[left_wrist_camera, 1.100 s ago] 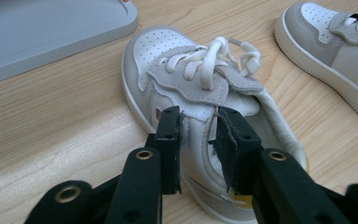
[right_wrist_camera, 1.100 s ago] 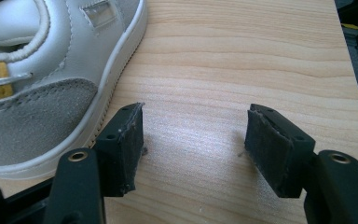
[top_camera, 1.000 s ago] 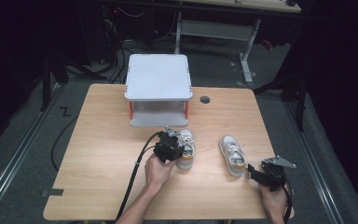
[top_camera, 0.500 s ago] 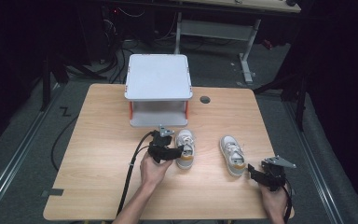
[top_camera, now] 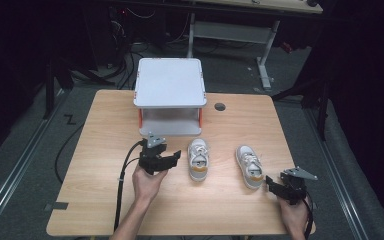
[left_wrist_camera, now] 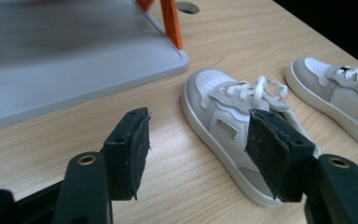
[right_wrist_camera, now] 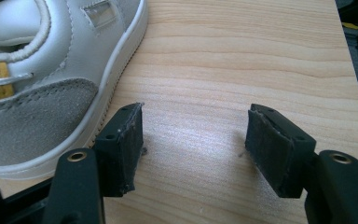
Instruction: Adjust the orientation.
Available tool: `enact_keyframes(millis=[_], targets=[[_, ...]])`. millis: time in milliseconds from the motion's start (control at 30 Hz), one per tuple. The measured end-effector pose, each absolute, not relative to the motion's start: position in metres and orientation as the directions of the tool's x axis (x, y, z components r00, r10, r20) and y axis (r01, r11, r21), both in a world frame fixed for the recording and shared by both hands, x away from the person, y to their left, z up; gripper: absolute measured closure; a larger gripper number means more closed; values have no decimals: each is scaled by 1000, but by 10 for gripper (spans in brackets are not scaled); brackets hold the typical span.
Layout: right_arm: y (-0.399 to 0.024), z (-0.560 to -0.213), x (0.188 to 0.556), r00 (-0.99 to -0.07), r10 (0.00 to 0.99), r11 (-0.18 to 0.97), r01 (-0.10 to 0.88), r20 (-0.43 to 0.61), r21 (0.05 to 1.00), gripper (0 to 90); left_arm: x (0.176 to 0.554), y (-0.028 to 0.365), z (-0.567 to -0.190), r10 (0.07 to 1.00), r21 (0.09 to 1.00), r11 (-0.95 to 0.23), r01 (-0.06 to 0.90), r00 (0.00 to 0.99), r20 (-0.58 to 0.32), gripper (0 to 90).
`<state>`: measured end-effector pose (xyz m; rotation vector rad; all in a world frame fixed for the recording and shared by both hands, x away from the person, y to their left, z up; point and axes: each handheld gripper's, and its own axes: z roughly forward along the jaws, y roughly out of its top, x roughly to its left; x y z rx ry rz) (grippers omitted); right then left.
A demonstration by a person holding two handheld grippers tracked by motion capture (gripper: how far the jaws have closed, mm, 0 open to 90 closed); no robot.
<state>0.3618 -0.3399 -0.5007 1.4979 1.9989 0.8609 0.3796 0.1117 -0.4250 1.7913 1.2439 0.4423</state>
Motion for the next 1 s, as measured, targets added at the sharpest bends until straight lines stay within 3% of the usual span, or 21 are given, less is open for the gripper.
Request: enact_keyframes(millis=[1000], targets=[[-339, -500, 362, -280, 960, 203, 648, -18, 735, 390, 353, 183, -455, 928, 805, 23, 593, 287, -238, 376]])
